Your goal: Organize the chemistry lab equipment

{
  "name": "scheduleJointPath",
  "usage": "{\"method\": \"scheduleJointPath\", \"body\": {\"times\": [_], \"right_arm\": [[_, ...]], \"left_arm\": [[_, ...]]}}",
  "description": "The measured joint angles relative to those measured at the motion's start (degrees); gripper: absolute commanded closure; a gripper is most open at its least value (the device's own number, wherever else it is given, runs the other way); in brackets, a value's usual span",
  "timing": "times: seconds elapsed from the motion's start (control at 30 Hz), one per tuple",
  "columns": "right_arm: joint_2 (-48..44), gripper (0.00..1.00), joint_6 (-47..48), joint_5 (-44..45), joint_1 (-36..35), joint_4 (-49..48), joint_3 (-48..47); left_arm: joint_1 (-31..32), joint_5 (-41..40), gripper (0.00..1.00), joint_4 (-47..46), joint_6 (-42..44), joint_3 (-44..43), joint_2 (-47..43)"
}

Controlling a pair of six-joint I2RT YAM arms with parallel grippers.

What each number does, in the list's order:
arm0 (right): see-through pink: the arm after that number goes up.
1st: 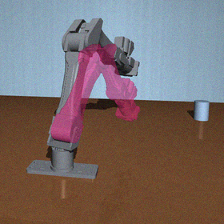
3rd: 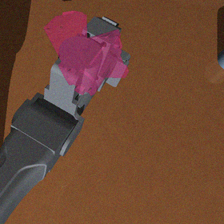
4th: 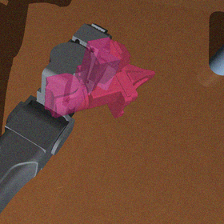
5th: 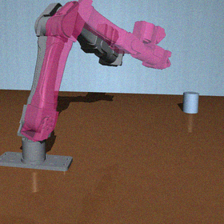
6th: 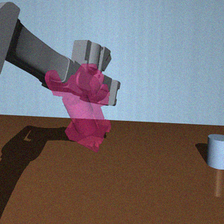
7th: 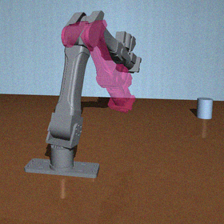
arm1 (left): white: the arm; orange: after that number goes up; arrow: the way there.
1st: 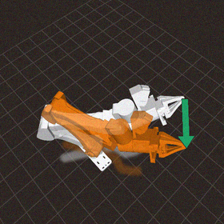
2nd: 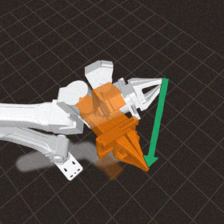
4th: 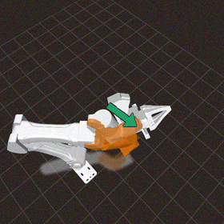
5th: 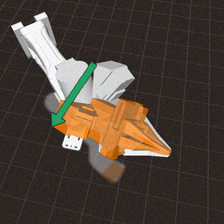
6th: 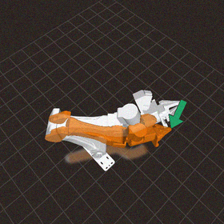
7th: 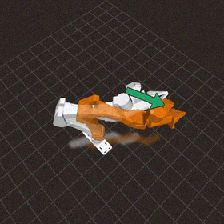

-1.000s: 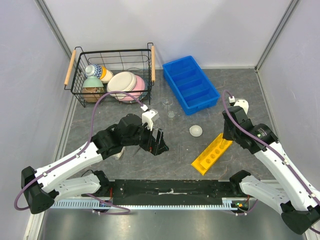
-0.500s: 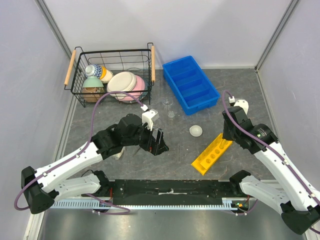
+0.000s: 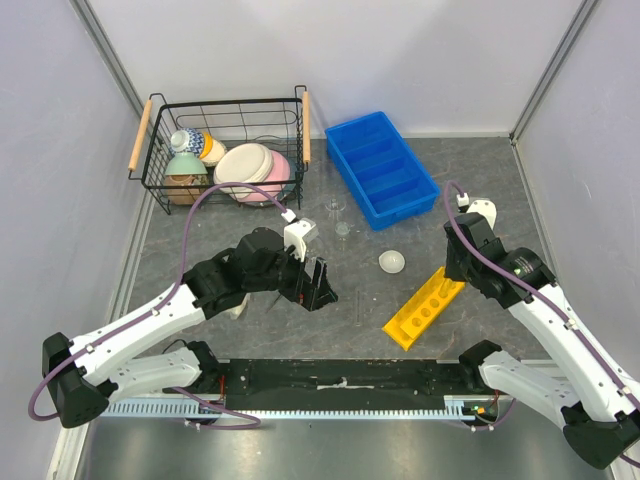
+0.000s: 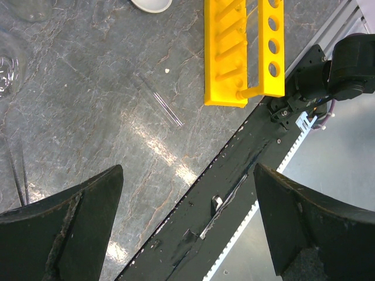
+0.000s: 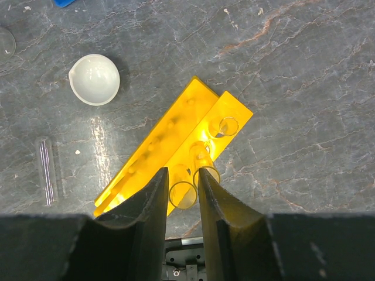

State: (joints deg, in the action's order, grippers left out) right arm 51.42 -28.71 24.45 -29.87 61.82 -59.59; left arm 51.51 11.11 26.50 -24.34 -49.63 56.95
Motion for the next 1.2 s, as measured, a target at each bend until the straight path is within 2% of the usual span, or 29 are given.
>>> {"method": "scheduleJointPath", "body": {"times": [0.43, 0.77, 1.2], "right_arm": [[-0.5, 0.66, 0.0, -0.4, -0.4, 0.4, 0.0], [-0.9, 0.60, 0.0, -0.6, -0.8, 1.7, -0.7], [-0.4, 0.60, 0.0, -0.6, -1.2, 3.4, -6.6]], "left_arm": [[0.1, 0.0, 0.02, 0.0, 0.0, 0.0, 0.0], [0.1, 0.0, 0.02, 0.0, 0.0, 0.0, 0.0], [0.2, 0.0, 0.02, 0.0, 0.0, 0.3, -0.3]]}}
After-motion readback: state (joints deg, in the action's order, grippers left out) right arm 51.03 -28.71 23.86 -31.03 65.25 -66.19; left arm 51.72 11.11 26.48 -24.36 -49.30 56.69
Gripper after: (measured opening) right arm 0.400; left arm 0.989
